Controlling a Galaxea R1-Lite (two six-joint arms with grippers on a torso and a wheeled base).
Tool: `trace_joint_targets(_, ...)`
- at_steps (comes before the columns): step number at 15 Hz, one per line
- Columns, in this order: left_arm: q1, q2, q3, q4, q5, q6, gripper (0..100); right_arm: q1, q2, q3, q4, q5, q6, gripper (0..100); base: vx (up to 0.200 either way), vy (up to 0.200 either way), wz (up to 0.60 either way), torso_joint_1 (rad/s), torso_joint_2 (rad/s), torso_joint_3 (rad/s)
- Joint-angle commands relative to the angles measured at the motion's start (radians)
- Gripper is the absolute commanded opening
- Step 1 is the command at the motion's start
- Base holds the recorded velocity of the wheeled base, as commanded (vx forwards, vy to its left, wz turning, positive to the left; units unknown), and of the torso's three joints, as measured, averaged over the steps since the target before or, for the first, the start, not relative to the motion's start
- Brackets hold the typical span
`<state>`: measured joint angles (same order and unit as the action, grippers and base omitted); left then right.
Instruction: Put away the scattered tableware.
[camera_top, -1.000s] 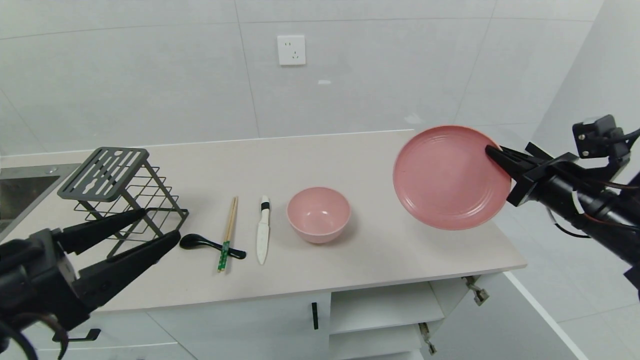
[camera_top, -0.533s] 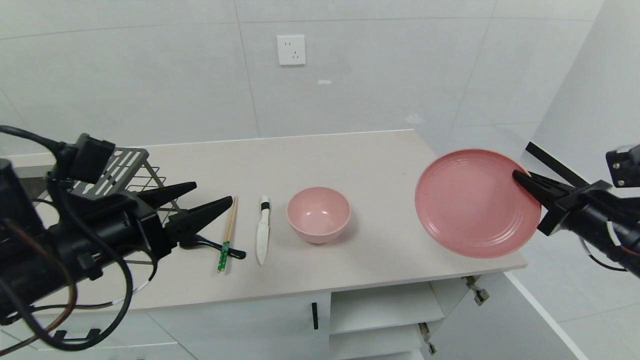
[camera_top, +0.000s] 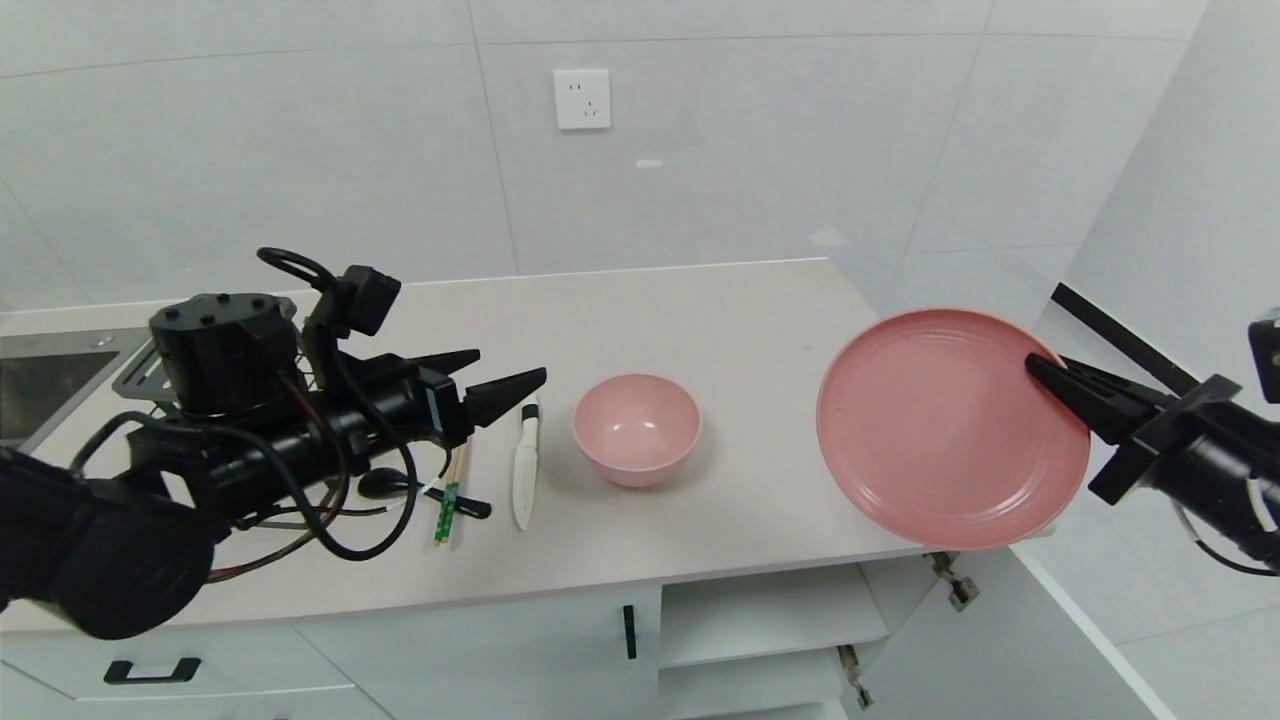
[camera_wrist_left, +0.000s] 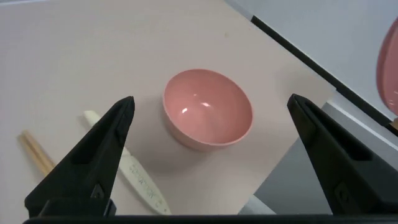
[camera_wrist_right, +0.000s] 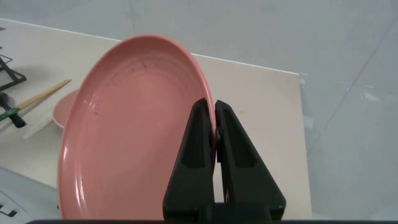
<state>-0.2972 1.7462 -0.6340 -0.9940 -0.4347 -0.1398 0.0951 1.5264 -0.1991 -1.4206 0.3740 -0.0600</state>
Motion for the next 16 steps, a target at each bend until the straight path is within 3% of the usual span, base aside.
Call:
trace_joint_targets(1,-0.013,0.098,-0.065,0.011,0.011,-0.004,100,0.017,-0.011,-0.002,0.000,0.000,0.000,0,0.000,0.000,0.00,0.000,0.00,0.000)
trace_joint_targets(3,-0.020,0.194,-0.177,0.040,0.060,-0.015,100,0.035,-0.012,0.000,0.000,0.000,0.002,0,0.000,0.000,0.00,0.000,0.00,0.000)
trace_joint_targets(4,-0.020,0.194,-0.177,0.040,0.060,-0.015,100,0.035,-0.012,0.000,0.000,0.000,0.002,0,0.000,0.000,0.00,0.000,0.00,0.000)
trace_joint_targets(5,-0.023,0.230,-0.220,0.126,0.076,-0.072,100,0.035,-0.012,0.001,0.000,0.000,0.002,0,0.000,0.000,0.00,0.000,0.00,0.000)
trace_joint_targets(6,-0.026,0.233,-0.228,0.153,0.097,-0.089,100,0.035,-0.012,0.001,0.000,0.000,0.002,0,0.000,0.000,0.00,0.000,0.00,0.000)
trace_joint_targets(11,-0.051,0.319,-0.250,0.146,0.145,-0.092,100,0.035,-0.012,0.003,0.000,0.000,0.002,0,0.000,0.000,0.00,0.000,0.00,0.000)
trace_joint_targets(16,-0.109,0.417,-0.394,0.221,0.206,-0.093,100,0.035,-0.012,0.001,-0.001,0.000,0.002,0,0.000,0.000,0.00,0.000,0.00,0.000)
